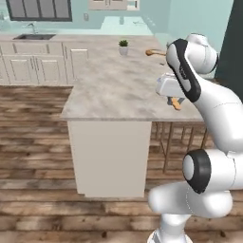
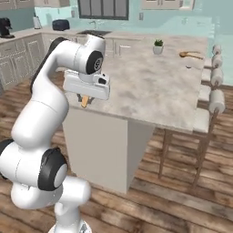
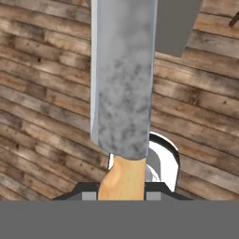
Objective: Pick up the metallic utensils from the counter and place them in the open drawer. Make sure not to pick up any wooden utensils.
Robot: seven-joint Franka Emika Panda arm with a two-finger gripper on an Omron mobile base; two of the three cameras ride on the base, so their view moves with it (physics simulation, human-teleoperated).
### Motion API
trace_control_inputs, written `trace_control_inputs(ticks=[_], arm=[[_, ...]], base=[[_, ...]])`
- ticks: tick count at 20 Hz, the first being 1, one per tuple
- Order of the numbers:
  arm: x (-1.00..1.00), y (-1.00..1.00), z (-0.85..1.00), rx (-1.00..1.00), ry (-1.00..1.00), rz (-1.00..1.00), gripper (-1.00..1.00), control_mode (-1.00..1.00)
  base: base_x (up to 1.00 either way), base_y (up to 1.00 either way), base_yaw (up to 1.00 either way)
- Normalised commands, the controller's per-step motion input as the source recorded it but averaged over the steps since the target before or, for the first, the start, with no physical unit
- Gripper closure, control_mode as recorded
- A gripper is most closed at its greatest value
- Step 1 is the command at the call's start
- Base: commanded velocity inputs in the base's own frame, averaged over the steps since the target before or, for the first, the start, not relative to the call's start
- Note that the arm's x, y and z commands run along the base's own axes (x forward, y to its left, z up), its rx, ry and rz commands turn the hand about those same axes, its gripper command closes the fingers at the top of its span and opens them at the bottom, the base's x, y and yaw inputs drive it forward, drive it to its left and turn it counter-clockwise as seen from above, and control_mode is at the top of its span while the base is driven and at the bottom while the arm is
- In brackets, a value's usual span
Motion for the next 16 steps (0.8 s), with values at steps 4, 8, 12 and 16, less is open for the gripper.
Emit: trace_control_inputs(ticks=[4,8,12,16], arm=[[0.00,0.00,0.00,0.00,0.00,0.00,1.00,1.00],[0.00,0.00,0.00,0.00,0.00,0.00,1.00,1.00],[0.00,0.00,0.00,0.00,0.00,0.00,1.00,1.00],[0.00,0.00,0.00,0.00,0.00,0.00,1.00,1.00]], base=[[0.22,1.00,-0.43],[0.19,1.00,-0.42],[0.02,1.00,-0.39],[-0.01,1.00,-0.37]])
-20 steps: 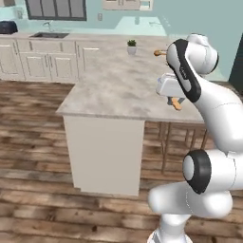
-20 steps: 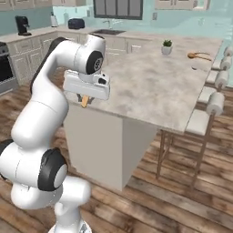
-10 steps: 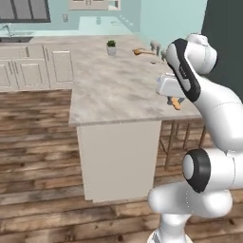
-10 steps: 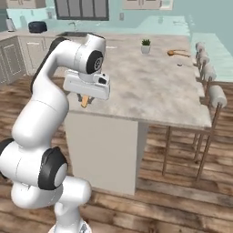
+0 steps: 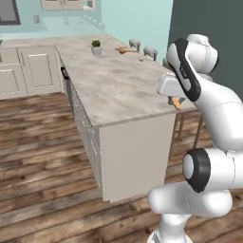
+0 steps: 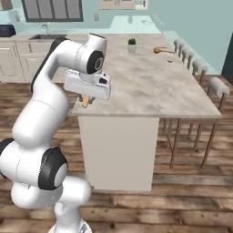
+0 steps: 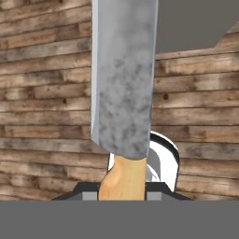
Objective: Pick up the metallic utensils from the counter and place them in the open drawer. Make sure not to pick up any wooden utensils.
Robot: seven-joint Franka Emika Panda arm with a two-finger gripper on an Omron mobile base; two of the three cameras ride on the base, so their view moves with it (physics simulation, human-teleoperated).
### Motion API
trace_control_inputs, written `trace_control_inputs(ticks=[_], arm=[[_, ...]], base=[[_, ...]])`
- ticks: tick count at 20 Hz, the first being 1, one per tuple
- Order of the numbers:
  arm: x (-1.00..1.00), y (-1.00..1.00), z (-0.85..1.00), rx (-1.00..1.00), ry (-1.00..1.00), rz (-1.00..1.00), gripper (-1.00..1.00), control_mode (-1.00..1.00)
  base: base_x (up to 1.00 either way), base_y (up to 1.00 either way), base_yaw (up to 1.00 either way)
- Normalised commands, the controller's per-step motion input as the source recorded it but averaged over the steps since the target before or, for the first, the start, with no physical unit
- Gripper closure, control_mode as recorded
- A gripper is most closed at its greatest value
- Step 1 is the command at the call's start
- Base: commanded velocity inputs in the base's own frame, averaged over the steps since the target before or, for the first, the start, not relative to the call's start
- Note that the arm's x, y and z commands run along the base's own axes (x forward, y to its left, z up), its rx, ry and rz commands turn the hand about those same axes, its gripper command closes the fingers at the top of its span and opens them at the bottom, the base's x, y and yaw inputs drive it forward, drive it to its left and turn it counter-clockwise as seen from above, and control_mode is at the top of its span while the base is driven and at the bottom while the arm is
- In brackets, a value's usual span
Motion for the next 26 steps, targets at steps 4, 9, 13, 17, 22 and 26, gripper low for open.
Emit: trace_control_inputs(ticks=[4,9,13,17,22,26], arm=[[0.00,0.00,0.00,0.00,0.00,0.00,1.00,1.00],[0.00,0.00,0.00,0.00,0.00,0.00,1.00,1.00],[0.00,0.00,0.00,0.00,0.00,0.00,1.00,1.00],[0.00,0.00,0.00,0.00,0.00,0.00,1.00,1.00],[0.00,0.00,0.00,0.00,0.00,0.00,1.00,1.00],[0.00,0.00,0.00,0.00,0.00,0.00,1.00,1.00]], base=[[-0.04,1.00,-0.36],[0.00,1.00,-0.32],[0.00,1.00,-0.29],[0.00,1.00,-0.20],[0.04,1.00,0.01],[0.00,0.97,0.57]])
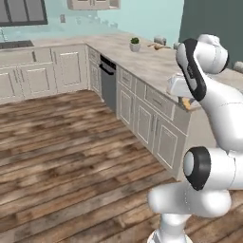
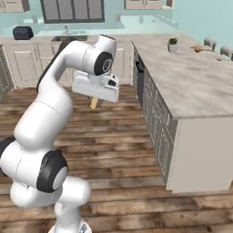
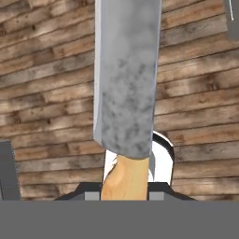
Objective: Pick up the metallic utensils from the counter and place them in the open drawer. Make sure not to pick up any wooden utensils.
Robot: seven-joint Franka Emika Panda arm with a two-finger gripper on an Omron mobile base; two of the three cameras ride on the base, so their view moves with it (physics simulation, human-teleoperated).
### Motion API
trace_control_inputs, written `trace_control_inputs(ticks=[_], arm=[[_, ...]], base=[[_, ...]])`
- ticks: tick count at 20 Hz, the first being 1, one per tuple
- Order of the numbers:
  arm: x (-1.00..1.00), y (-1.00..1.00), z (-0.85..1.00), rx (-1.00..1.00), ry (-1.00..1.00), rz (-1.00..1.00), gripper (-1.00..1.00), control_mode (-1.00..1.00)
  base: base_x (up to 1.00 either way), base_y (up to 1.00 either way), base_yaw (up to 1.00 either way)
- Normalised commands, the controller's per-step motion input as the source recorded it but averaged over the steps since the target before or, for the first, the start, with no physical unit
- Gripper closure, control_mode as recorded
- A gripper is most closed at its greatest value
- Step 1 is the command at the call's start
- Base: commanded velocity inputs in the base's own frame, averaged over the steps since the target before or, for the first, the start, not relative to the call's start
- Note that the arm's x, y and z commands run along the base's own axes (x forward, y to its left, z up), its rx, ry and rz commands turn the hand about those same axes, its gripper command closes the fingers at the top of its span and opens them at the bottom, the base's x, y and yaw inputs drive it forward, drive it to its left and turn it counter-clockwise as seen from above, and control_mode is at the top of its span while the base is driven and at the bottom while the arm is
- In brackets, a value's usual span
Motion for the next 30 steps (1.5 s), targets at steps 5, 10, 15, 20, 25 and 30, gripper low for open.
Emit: trace_control_inputs(ticks=[5,10,15,20,25,30], arm=[[0.00,0.00,0.00,0.00,0.00,0.00,1.00,1.00],[0.00,0.00,0.00,0.00,0.00,0.00,1.00,1.00],[0.00,0.00,0.00,0.00,0.00,0.00,1.00,1.00],[0.00,0.00,0.00,0.00,0.00,0.00,1.00,1.00],[0.00,0.00,0.00,0.00,0.00,0.00,1.00,1.00],[0.00,0.00,0.00,0.00,0.00,0.00,1.00,1.00]], base=[[0.03,0.62,0.75],[0.45,0.85,0.50],[0.59,0.00,0.08],[0.76,0.26,0.29],[0.08,0.38,0.86],[-0.11,0.01,1.00]])
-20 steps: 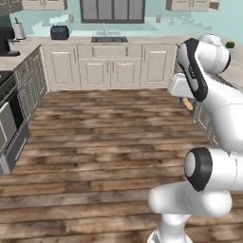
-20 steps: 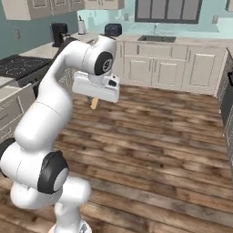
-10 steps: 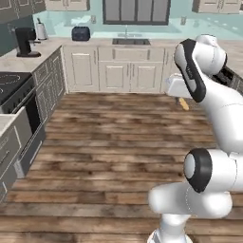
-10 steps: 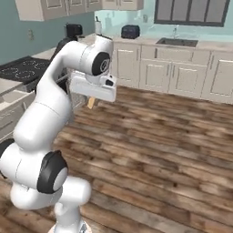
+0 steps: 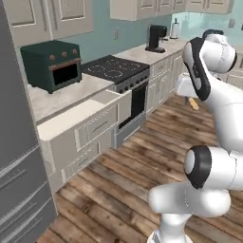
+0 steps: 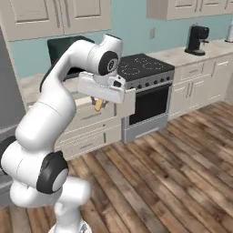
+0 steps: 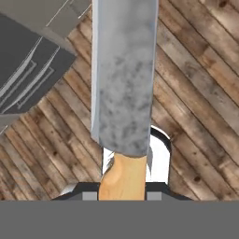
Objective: Pick up the metallic utensils from the counter and place them in the open drawer. Make sure not to pick up any wooden utensils.
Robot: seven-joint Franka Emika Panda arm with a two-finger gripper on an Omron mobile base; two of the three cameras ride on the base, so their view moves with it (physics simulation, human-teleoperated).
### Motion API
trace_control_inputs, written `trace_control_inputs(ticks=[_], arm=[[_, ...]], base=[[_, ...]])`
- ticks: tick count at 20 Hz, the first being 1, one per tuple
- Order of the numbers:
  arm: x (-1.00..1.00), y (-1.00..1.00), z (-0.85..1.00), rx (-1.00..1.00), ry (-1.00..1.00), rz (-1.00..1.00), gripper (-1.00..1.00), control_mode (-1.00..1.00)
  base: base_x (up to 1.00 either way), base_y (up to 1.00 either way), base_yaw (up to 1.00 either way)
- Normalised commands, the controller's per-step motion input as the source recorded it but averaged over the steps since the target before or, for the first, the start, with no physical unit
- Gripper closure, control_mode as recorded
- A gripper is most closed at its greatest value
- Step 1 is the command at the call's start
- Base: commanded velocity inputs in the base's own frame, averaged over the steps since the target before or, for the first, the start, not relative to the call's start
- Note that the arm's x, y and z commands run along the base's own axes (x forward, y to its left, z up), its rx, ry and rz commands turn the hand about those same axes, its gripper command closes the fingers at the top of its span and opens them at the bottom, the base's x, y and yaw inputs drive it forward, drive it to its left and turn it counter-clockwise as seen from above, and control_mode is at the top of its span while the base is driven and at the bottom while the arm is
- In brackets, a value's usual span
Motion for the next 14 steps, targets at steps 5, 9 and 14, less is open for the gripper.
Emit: trace_control_inputs(ticks=[5,9,14], arm=[[0.00,0.00,0.00,0.00,0.00,0.00,1.00,1.00],[0.00,0.00,0.00,0.00,0.00,0.00,1.00,1.00],[0.00,0.00,0.00,0.00,0.00,0.00,1.00,1.00]], base=[[-0.05,0.08,0.87],[0.48,0.08,0.26],[0.36,-0.53,0.45]])
